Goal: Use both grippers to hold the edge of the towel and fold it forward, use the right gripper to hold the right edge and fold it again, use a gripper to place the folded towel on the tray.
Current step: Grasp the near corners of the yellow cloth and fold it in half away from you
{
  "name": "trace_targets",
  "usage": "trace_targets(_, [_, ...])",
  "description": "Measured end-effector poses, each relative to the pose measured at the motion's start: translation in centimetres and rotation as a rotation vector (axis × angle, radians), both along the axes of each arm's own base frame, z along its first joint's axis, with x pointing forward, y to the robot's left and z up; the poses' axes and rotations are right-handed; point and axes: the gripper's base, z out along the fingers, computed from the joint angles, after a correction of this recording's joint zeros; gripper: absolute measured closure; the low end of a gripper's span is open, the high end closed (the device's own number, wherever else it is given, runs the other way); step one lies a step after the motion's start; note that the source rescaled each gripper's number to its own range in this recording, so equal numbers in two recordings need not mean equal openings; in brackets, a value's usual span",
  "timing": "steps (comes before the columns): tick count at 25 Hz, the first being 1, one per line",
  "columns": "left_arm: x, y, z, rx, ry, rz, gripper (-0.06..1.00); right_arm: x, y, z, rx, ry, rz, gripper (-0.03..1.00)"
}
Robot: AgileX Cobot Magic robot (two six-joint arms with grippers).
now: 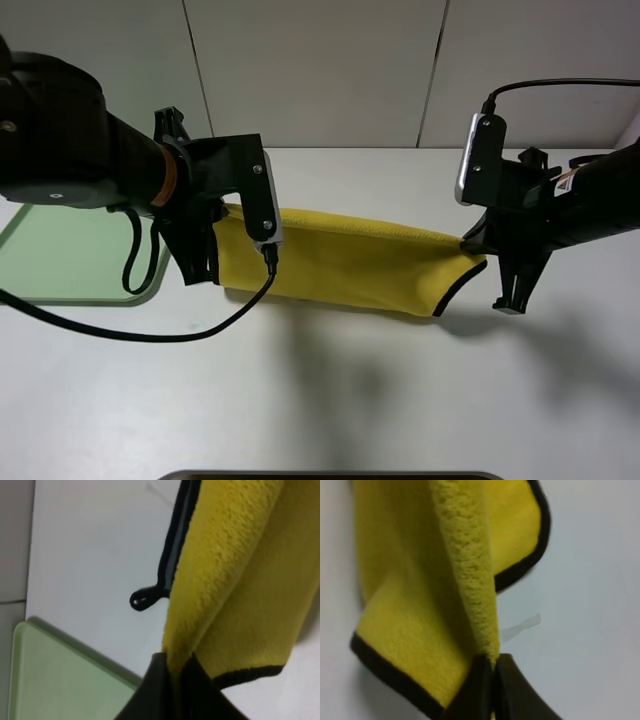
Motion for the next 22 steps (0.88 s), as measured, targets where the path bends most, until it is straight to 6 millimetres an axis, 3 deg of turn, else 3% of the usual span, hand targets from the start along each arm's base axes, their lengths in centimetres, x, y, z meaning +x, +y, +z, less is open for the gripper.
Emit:
trace_targets(9, [1.6,0.7,-3.2,0.027,0.068,0.086,0.94,2.2,0.8,-0.6,-0.007,0.007,0.001,0.97])
trace_targets(14, [3.2,2.4,-3.3,-0.047,0.067,0.154,0.94,2.6,0.9,-0.9,-0.005,-0.005,-0.003,0.97])
trace_targets(22, [3.9,2.8,-3.9,-0.075,0.078,0.159,0.94,3.3,1.1,-2.5,-0.014,0.004,-0.009,0.97])
